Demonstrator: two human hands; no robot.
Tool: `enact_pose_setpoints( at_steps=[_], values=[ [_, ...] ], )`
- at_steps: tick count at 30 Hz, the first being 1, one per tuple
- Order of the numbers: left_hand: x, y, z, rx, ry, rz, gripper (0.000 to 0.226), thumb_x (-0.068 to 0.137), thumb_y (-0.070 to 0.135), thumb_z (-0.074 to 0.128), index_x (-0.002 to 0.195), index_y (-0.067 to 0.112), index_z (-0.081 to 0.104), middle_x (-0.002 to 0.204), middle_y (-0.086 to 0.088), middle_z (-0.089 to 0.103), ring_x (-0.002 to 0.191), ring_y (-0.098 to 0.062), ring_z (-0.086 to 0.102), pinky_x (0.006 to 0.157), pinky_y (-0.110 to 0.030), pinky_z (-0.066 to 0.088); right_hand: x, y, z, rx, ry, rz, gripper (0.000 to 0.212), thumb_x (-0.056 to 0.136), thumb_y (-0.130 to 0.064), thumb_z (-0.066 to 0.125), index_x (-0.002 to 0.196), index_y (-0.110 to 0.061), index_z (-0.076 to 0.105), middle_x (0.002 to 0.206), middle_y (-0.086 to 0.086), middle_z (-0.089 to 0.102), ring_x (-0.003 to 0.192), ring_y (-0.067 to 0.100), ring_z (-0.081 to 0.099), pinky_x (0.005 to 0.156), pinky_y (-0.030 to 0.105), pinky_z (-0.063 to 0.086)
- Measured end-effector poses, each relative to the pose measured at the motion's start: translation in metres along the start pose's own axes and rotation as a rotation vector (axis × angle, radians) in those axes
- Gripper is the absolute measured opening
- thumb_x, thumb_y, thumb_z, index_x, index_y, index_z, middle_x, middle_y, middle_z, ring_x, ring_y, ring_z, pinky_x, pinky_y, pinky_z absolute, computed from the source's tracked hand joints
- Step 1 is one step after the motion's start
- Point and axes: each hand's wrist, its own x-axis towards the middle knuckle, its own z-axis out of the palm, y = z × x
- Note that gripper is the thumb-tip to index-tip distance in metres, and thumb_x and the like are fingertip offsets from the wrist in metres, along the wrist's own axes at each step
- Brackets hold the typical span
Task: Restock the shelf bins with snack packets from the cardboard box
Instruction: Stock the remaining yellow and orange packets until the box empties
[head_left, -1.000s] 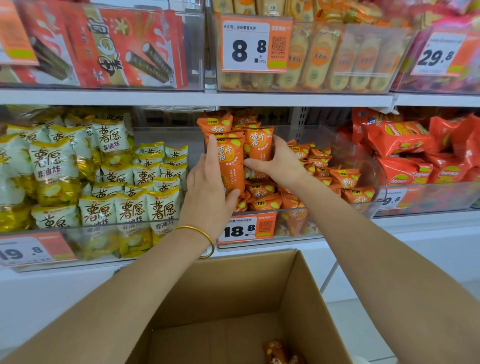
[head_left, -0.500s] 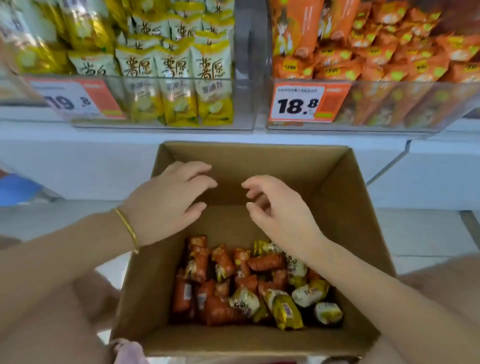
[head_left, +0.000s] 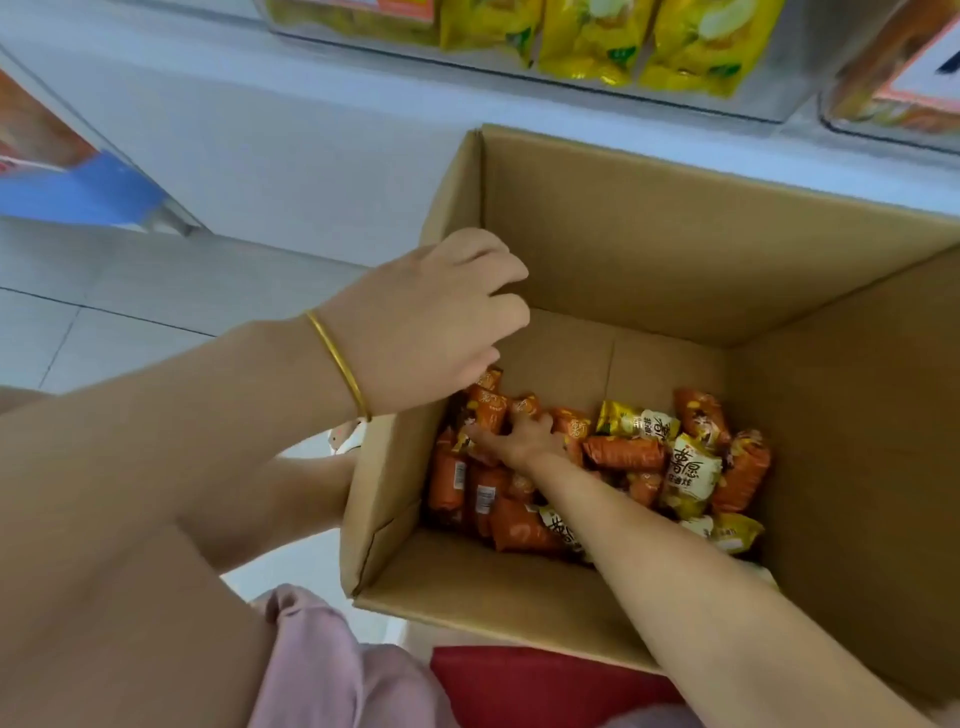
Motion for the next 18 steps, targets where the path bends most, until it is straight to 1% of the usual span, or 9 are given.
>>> enact_pose_setpoints(
  at_steps=[1, 3, 5, 7, 10, 12, 13, 15, 18],
  values=[
    [-0.002, -0.002, -0.001, -0.015, 0.008, -0.011, 0.024, 0.083, 0.017, 0.058, 0.101, 0.006, 0.069, 0.119, -0.017, 0.061, 0.118, -0.037, 0.051, 0.086, -0.048, 0.052, 0.002, -0.001, 0.002, 0.014, -0.034, 0.033, 0.094, 0.075, -0.081, 0.046, 0.149, -0.025, 0.027, 0.159, 0.009, 0.007, 0.143, 0.041, 0.014, 0.112, 0.055, 0.023],
    [-0.004, -0.007, -0.003, -0.036, 0.017, -0.035, 0.032, 0.082, 0.022, 0.050, 0.102, 0.007, 0.069, 0.120, -0.016, 0.060, 0.119, -0.035, 0.049, 0.084, -0.049, 0.053, 0.008, -0.003, 0.006, -0.018, -0.107, 0.085, 0.100, 0.070, -0.088, 0.041, 0.149, -0.028, 0.028, 0.161, 0.009, 0.001, 0.144, 0.040, 0.009, 0.112, 0.057, 0.019],
    [-0.003, -0.010, -0.005, -0.048, 0.030, -0.050, 0.042, 0.082, 0.029, 0.038, 0.102, 0.008, 0.068, 0.120, -0.014, 0.059, 0.120, -0.033, 0.047, 0.081, -0.049, 0.054, 0.014, -0.004, 0.006, -0.077, -0.157, 0.135, 0.108, 0.062, -0.095, 0.034, 0.149, -0.031, 0.029, 0.161, 0.011, 0.002, 0.144, 0.041, 0.011, 0.111, 0.057, 0.020],
    [0.001, -0.010, -0.006, -0.054, 0.032, -0.046, 0.047, 0.081, 0.032, 0.031, 0.101, 0.009, 0.068, 0.118, -0.013, 0.060, 0.117, -0.032, 0.049, 0.080, -0.047, 0.054, 0.020, -0.006, 0.004, -0.097, -0.190, 0.160, 0.113, 0.059, -0.097, 0.032, 0.150, -0.030, 0.028, 0.160, 0.013, 0.006, 0.143, 0.041, 0.015, 0.111, 0.056, 0.023],
    [0.005, -0.006, -0.005, -0.041, 0.041, -0.030, 0.043, 0.082, 0.030, 0.035, 0.099, 0.009, 0.068, 0.114, -0.013, 0.062, 0.113, -0.033, 0.054, 0.079, -0.043, 0.053, 0.025, -0.009, 0.000, -0.008, -0.192, 0.138, 0.102, 0.072, -0.086, 0.042, 0.150, -0.023, 0.029, 0.159, 0.013, 0.006, 0.144, 0.038, 0.015, 0.113, 0.052, 0.023],
    [0.006, -0.004, -0.003, -0.053, 0.032, -0.025, 0.036, 0.082, 0.027, 0.044, 0.098, 0.007, 0.069, 0.114, -0.015, 0.062, 0.113, -0.035, 0.053, 0.079, -0.045, 0.053, 0.027, -0.008, 0.000, 0.152, -0.183, 0.115, 0.092, 0.079, -0.074, 0.052, 0.149, -0.019, 0.031, 0.158, 0.012, 0.005, 0.144, 0.036, 0.018, 0.114, 0.047, 0.024],
    [0.007, -0.003, -0.004, -0.058, 0.028, -0.023, 0.035, 0.081, 0.026, 0.046, 0.098, 0.006, 0.069, 0.115, -0.016, 0.062, 0.114, -0.036, 0.053, 0.079, -0.046, 0.053, 0.027, -0.007, 0.002, 0.242, -0.169, 0.113, 0.089, 0.079, -0.069, 0.058, 0.148, -0.018, 0.033, 0.157, 0.011, 0.007, 0.143, 0.035, 0.020, 0.114, 0.046, 0.025],
    [0.009, -0.004, -0.005, -0.063, 0.010, -0.018, 0.037, 0.082, 0.027, 0.044, 0.100, 0.005, 0.068, 0.115, -0.017, 0.062, 0.114, -0.036, 0.053, 0.080, -0.047, 0.053, 0.025, -0.001, 0.006, 0.371, -0.115, 0.120, 0.086, 0.075, -0.063, 0.067, 0.143, -0.017, 0.042, 0.152, 0.010, 0.019, 0.139, 0.033, 0.029, 0.112, 0.044, 0.030],
    [0.010, -0.004, -0.005, -0.056, -0.026, -0.042, 0.039, 0.083, 0.028, 0.043, 0.103, 0.006, 0.068, 0.115, -0.015, 0.061, 0.115, -0.035, 0.052, 0.083, -0.050, 0.053, 0.027, 0.010, 0.009, 0.422, -0.040, 0.092, 0.087, 0.061, -0.069, 0.073, 0.132, -0.022, 0.055, 0.141, 0.006, 0.042, 0.126, 0.030, 0.046, 0.107, 0.045, 0.040]
  ],
)
